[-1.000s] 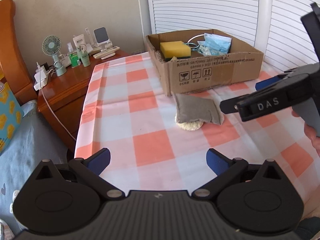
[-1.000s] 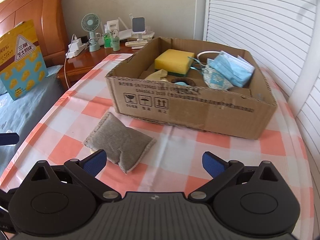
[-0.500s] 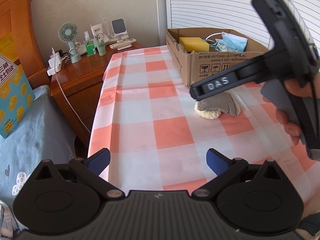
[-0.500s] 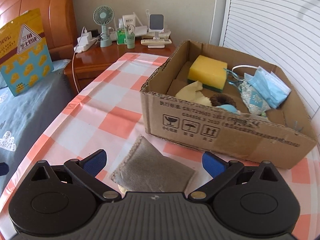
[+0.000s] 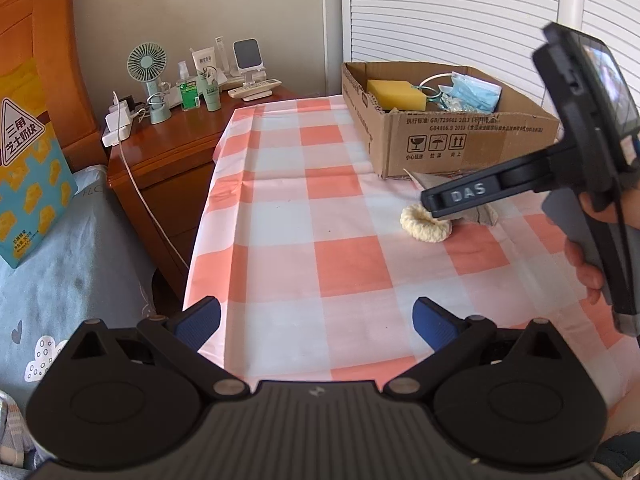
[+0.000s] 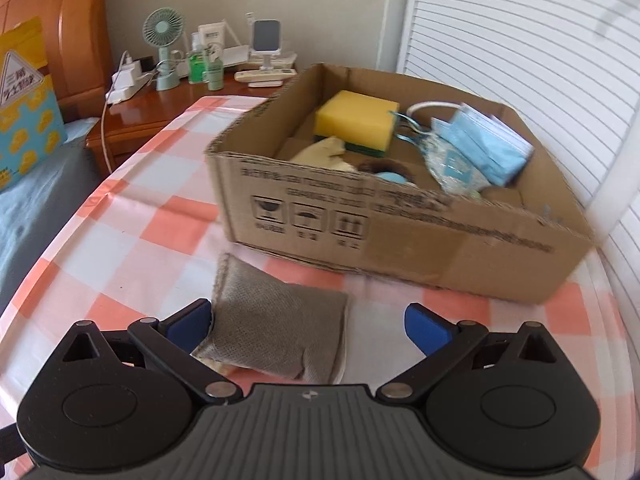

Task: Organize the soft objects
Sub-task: 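Lower the open left tool onto the cream fuzzy scrunchie while the right tool hovers over the grey sachet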

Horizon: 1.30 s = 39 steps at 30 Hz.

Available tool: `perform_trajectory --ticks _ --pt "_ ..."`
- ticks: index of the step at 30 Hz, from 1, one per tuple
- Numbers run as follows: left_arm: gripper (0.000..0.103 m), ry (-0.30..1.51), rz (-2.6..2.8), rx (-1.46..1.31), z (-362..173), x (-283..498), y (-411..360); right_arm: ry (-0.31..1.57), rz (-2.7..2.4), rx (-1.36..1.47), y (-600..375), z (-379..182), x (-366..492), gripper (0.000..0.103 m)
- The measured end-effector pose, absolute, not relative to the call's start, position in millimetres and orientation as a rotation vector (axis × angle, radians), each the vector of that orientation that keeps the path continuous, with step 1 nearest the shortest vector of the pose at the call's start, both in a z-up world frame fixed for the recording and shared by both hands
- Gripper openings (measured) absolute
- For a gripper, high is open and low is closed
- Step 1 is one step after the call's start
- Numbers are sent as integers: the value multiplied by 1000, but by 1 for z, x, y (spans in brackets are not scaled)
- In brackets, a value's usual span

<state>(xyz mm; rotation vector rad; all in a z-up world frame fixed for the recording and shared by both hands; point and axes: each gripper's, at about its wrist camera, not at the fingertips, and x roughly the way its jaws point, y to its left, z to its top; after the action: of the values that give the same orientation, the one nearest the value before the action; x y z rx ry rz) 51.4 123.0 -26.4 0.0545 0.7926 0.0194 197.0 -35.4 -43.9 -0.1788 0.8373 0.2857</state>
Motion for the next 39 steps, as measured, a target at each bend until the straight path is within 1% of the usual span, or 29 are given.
perform_trajectory --ticks 12,18,23,26,32,39 --pt "102 794 -21 53 -27 57 113 917 274 -106 -87 -56 193 103" --pt "102 808 -40 51 -29 65 107 901 383 -92 -83 -52 181 103" --pt "102 818 -44 73 -30 74 100 868 445 -262 -51 -64 174 103" --pt "102 825 -45 81 -31 77 96 832 452 -274 -47 -65 179 103" --pt "102 848 -61 98 -34 83 91 840 357 -195 -75 -66 202 103" --pt "102 853 -109 129 -40 100 77 830 318 -182 -105 -69 200 103"
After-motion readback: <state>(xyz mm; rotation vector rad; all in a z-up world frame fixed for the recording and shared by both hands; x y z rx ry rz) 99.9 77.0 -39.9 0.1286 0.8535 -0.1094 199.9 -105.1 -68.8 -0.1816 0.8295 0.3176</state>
